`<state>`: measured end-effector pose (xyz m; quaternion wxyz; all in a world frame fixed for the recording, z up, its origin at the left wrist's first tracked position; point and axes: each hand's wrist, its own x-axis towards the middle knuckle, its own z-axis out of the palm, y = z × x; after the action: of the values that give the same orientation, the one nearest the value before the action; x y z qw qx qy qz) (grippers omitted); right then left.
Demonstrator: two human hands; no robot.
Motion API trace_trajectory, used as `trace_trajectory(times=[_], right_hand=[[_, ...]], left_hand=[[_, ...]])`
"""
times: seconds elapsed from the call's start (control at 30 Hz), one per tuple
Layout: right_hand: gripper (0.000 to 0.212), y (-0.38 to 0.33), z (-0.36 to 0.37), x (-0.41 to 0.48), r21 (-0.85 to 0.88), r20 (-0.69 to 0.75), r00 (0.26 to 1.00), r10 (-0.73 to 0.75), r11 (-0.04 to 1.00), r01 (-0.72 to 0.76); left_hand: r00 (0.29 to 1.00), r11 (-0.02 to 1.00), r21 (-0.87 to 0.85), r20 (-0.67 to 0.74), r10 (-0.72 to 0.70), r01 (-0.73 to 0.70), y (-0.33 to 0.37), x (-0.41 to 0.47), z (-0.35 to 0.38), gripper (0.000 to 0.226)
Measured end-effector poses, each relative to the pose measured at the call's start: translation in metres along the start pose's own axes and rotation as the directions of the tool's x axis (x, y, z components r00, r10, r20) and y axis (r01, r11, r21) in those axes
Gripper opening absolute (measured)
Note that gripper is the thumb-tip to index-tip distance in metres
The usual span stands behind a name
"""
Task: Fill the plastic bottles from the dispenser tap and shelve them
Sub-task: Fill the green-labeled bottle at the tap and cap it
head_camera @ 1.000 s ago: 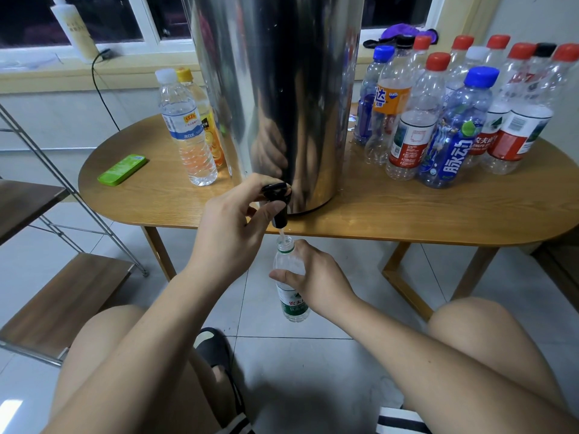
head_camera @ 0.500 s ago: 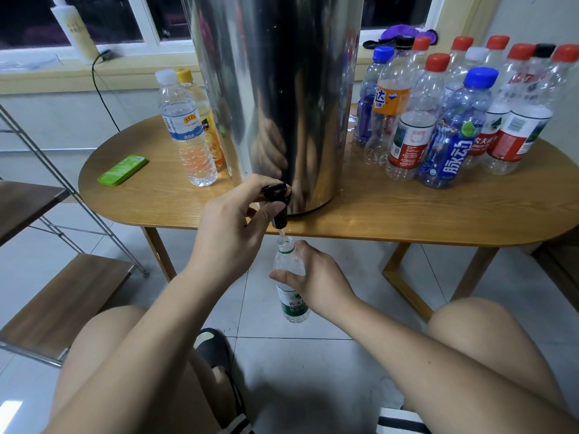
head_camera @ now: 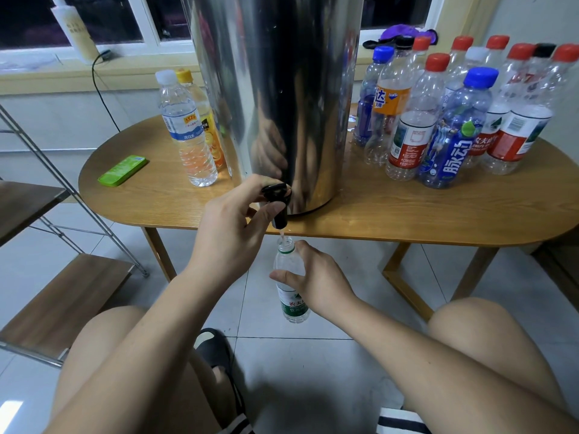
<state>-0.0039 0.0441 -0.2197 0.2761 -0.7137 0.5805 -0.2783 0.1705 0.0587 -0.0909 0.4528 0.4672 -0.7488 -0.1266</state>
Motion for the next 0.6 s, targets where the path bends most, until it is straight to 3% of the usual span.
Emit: trace_trajectory(times=[0.6], right_hand=[[0.063, -0.0006, -0.0002, -0.0002, 0.009, 0.004, 1.000, 0.007, 1.000, -0.007]], left_hand=[[1.000, 1.000, 0.014, 0.000, 0.003, -0.003, -0.0003, 0.0001, 0.0001, 0.020]])
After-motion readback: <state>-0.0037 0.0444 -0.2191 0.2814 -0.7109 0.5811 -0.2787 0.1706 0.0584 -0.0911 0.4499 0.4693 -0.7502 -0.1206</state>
